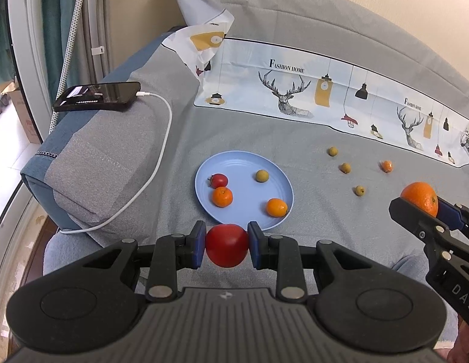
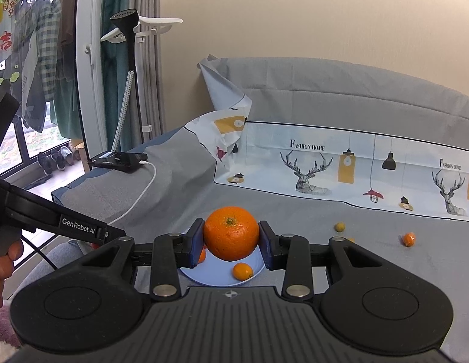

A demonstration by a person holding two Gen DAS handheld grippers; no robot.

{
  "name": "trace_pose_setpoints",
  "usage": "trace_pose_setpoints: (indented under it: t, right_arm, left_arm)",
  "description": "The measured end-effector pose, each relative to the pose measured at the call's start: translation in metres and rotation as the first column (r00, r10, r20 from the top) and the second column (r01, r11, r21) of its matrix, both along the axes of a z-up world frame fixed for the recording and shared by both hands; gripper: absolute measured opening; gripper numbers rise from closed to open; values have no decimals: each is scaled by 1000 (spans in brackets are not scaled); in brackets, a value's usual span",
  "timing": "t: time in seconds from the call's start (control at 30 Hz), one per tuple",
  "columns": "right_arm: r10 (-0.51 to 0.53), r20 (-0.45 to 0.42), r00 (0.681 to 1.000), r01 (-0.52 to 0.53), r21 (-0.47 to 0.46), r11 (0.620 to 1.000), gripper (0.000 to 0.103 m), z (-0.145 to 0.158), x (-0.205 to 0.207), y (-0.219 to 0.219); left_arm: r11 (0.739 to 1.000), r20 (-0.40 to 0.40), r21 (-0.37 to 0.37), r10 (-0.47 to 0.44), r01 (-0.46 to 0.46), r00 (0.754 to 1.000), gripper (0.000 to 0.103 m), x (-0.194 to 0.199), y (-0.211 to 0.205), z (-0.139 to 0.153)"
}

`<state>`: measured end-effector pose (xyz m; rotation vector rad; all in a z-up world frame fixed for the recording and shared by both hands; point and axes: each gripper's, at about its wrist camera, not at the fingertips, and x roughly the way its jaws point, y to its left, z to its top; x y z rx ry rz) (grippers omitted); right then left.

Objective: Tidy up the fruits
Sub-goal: 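Carry the red tomato and tangerine over the blue plate with both tools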

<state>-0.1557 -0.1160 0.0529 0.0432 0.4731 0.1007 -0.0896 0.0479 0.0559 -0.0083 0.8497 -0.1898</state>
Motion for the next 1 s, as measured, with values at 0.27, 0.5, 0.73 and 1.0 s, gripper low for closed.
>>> trace_pose_setpoints:
  t: [0.27,0.5,0.73,1.0]
  right_arm:
    - [4,-14,1000,-4,2,1000,40,-4,2,0]
    - [4,-36,999,-4,8,1000,40,-10,7,0]
    - [1,-71,997,0,17,1000,40,-19,19,-3]
    - [-16,-113,993,19,24,1000,40,-36,40,-9]
  left_arm:
    - [1000,-7,-1,2,-2,1000,33,2,2,-3]
    - [1000,-29,-2,3,-3,1000,33,9,3,-10]
    - [1000,-39,16,9,-8,999,33,21,1,-17]
    - [1000,-42,23,4,-3,999,33,48,-10,-22]
